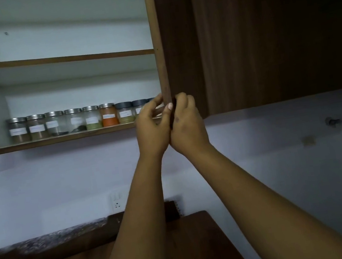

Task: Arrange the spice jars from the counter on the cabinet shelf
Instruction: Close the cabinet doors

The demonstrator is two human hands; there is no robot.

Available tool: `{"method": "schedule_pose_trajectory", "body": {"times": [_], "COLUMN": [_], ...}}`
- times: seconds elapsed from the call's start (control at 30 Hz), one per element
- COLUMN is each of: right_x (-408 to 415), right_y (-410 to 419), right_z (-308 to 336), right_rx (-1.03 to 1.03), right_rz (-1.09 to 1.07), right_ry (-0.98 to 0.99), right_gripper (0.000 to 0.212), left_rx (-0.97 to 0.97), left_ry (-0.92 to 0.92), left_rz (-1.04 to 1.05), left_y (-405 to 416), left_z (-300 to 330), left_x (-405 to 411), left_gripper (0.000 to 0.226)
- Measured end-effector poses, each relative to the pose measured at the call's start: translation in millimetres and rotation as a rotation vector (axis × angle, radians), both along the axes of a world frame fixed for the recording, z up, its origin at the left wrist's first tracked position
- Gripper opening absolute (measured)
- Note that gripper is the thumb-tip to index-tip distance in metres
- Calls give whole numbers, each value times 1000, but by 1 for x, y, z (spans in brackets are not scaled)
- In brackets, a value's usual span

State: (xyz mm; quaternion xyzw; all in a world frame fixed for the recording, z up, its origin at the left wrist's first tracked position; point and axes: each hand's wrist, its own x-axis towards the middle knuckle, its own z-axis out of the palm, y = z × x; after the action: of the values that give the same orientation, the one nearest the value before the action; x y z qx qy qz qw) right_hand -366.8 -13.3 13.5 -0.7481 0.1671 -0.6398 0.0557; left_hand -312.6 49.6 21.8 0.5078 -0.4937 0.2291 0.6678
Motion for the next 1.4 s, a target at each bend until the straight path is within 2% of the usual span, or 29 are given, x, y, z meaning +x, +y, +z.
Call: {"method": "schedule_pose_trajectory", "body": {"times": [0.07, 0.17, 0.27, 0.37, 0.43, 0.6, 0.7, 0.93, 1.23, 1.4], "right_x": [28, 70, 110, 153, 182, 250, 284, 331, 361, 373], "right_y": [3, 5, 4, 6, 3, -12, -21, -42, -64, -74], "right_z": [0, -1, 1, 2, 1, -3, -3, -3, -5, -8], "right_rx": [-4, -46, -136, -132, -141, -200, -212, -223, -259, -282], "right_rz": [14, 67, 79, 79, 36, -107, -167, -239, -168, -195], "right_ry": [36, 84, 49, 61, 104, 199, 221, 311, 307, 238], "right_gripper": [39, 59, 59, 58, 63, 93, 100, 86, 70, 65], "left_rx": [-24, -51, -51, -26, -7, 54, 50, 112, 199, 186], "left_ry": [-58, -109, -136, -132, -132, -126, -89, -128, -230, -249], "left_rz": [109, 211, 247, 264, 272, 291, 281, 294, 398, 493], "left_y": [6, 13, 17, 19, 19, 7, -5, -27, -35, -42], "left_z": [0, -2, -2, 3, 6, 7, 8, 9, 11, 5], "left_x": [17, 48, 84, 124, 151, 219, 255, 315, 348, 361], "left_gripper": [37, 38, 36, 33, 32, 30, 29, 31, 37, 39]}}
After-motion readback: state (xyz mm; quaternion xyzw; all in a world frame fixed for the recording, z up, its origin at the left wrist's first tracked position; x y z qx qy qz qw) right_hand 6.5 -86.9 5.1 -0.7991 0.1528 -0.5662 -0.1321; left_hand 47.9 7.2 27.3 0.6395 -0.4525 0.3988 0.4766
